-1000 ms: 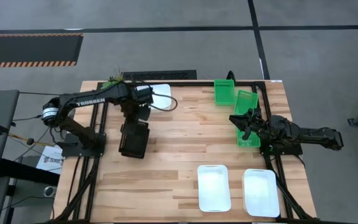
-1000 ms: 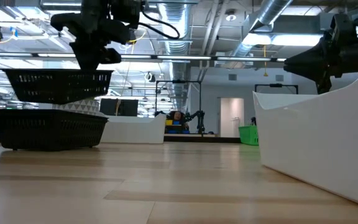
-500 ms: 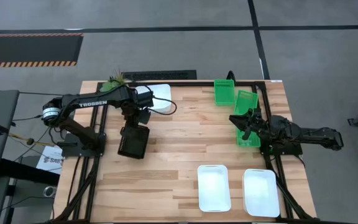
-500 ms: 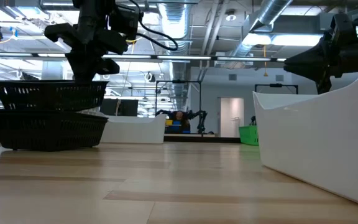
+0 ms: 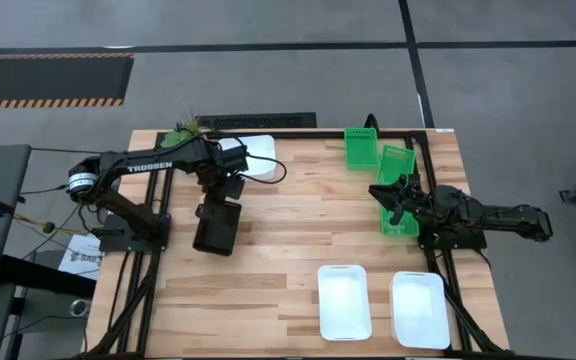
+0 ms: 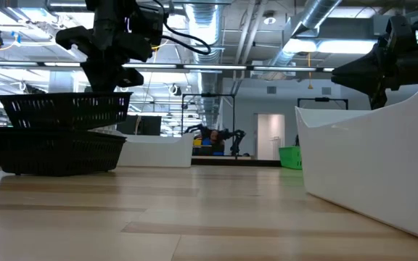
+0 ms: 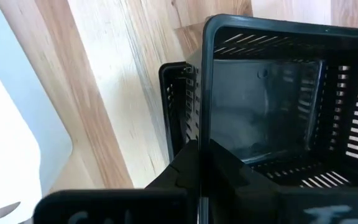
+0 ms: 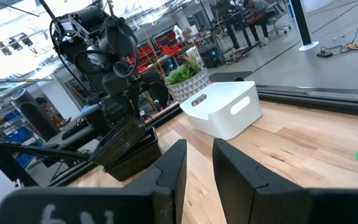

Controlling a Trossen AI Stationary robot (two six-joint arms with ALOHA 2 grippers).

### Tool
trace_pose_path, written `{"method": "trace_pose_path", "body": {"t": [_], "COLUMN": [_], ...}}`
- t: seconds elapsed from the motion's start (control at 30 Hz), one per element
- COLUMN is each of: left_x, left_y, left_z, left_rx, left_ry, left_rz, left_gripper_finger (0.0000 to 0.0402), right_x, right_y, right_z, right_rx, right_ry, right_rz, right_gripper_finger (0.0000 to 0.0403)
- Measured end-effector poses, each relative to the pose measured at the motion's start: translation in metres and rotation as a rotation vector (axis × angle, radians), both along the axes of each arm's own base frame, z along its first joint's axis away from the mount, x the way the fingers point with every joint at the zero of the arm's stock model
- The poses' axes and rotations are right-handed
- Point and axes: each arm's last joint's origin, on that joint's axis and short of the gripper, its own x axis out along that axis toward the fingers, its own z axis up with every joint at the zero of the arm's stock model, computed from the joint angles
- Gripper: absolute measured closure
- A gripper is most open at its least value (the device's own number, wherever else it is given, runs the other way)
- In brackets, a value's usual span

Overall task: Stack baskets by color
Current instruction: Stack the bottom black bin on top of the black bins

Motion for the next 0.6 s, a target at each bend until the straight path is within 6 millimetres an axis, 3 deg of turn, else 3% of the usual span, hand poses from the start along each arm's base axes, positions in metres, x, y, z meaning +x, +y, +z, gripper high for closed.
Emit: {"method": "trace_pose_path", "body": {"t": [0.6], "left_x": [0.0016], "left_y": [0.0008], "left_z": [0.0002], "left_rx": [-0.007], "left_ry": [-0.022], "left_rz": [0.004], "left_gripper_finger": [0.0401], "right_x": [0.0000], "right_y": [0.0000], "right_z": [0.0000], "right_rx": [0.000], "right_ry": [0.000], "right_rz": [0.000], "right_gripper_finger": [0.0298]}}
